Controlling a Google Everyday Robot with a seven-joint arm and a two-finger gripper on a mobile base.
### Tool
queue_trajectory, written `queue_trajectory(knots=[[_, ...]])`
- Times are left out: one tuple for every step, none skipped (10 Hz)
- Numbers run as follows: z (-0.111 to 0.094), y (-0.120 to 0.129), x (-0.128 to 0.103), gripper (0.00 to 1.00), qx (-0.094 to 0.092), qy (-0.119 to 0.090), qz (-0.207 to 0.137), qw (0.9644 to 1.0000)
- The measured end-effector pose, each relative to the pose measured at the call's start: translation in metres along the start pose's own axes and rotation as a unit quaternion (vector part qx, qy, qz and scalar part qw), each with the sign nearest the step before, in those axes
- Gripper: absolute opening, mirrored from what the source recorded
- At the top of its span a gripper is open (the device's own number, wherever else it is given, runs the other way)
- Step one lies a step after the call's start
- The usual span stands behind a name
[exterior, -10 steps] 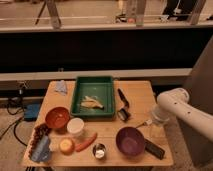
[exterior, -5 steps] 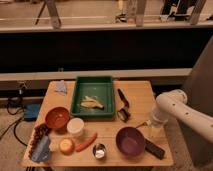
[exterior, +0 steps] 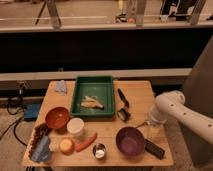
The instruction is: Place fork in paper cup
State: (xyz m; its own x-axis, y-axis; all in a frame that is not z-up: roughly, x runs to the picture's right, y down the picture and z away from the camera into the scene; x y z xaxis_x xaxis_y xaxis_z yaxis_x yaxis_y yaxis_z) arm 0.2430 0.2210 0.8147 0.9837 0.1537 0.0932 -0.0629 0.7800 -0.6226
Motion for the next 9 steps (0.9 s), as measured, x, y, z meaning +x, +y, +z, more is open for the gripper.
queue_trajectory(knots=[[0.007,-0.001,-0.005,0.8,-0.002,-0.009,-0.018,0.9998],[0.011,0.0,-0.009,0.8,-0.005,-0.015,-0.033,0.9993],[0.014,0.0,-0.012,0.8,-0.006,-0.019,-0.046,0.9988],[0.017,0.0,-0.015,0.8,-0.007,-0.021,-0.056,0.9982],[0.02,-0.002,-0.018,0.8,-0.009,-0.021,-0.066,0.9975],[0.022,-0.004,-0.02,0.8,-0.011,-0.02,-0.071,0.9972],[0.024,-0.007,-0.019,0.8,-0.013,-0.017,-0.072,0.9972],[0.025,-0.01,-0.018,0.8,-0.014,-0.016,-0.07,0.9973],[0.027,-0.011,-0.017,0.8,-0.017,-0.014,-0.067,0.9975]])
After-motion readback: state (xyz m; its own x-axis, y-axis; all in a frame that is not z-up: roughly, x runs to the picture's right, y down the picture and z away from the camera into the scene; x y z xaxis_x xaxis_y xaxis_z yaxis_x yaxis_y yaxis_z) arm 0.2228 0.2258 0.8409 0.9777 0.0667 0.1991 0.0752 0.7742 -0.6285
